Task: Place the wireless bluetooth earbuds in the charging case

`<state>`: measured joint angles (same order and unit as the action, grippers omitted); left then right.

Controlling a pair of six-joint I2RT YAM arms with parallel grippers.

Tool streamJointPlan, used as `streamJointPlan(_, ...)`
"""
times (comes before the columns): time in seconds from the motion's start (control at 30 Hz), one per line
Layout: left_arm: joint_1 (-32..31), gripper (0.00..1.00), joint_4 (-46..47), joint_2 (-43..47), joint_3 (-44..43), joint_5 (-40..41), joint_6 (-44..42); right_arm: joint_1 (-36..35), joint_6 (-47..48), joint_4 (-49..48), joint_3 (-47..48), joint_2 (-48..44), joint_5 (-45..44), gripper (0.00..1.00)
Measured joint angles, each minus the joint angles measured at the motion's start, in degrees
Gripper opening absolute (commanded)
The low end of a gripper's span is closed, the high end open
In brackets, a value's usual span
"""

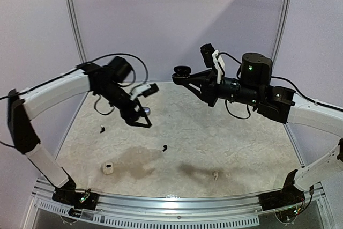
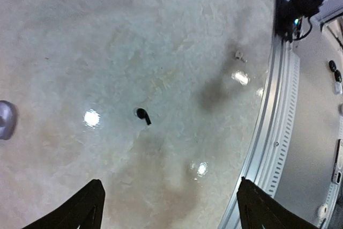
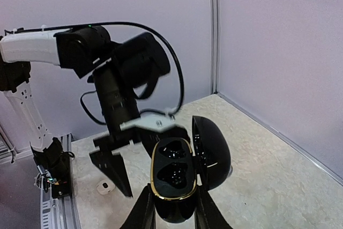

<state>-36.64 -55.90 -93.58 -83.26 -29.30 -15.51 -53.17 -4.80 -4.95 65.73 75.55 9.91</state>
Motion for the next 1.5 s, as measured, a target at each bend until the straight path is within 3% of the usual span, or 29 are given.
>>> streamJointPlan(0.13,11.65,0.99,3.17,17.79,11.10,-6.97,-6.99,0.00,0.66,-2.36,3.58,3.74,5.95,0.00)
streamJointPlan(0.27,11.78,0.99,19.89,35.63,23.91,-14.23,-3.58,-0.46,1.29,-5.46,5.55,6.38,10.67,0.00)
streamJointPlan(0.37,11.28,0.95,34.16,41.46,29.29,-17.99,4.20,-1.36,2.36,-7.93,6.36,7.91,13.42,0.00)
streamJointPlan(0.5,10.54,0.75,50.86,41.46,32.89,-19.65,14.99,-2.45,2.97,-11.17,8.57,10.78,18.45,0.00)
streamJointPlan(0.73,6.93,0.70,66.47,39.67,35.15,-19.37,24.79,-3.74,3.63,-13.49,13.97,16.31,23.37,0.00)
streamJointPlan(1.3,2.27,0.30,75.49,37.33,35.60,-17.68,29.99,-4.22,3.65,-13.07,16.48,19.45,24.81,0.00)
streamJointPlan(1.5,2.19,0.02,76.61,37.09,35.65,-16.98,28.96,-4.26,3.15,-12.90,17.20,19.76,25.40,0.00)
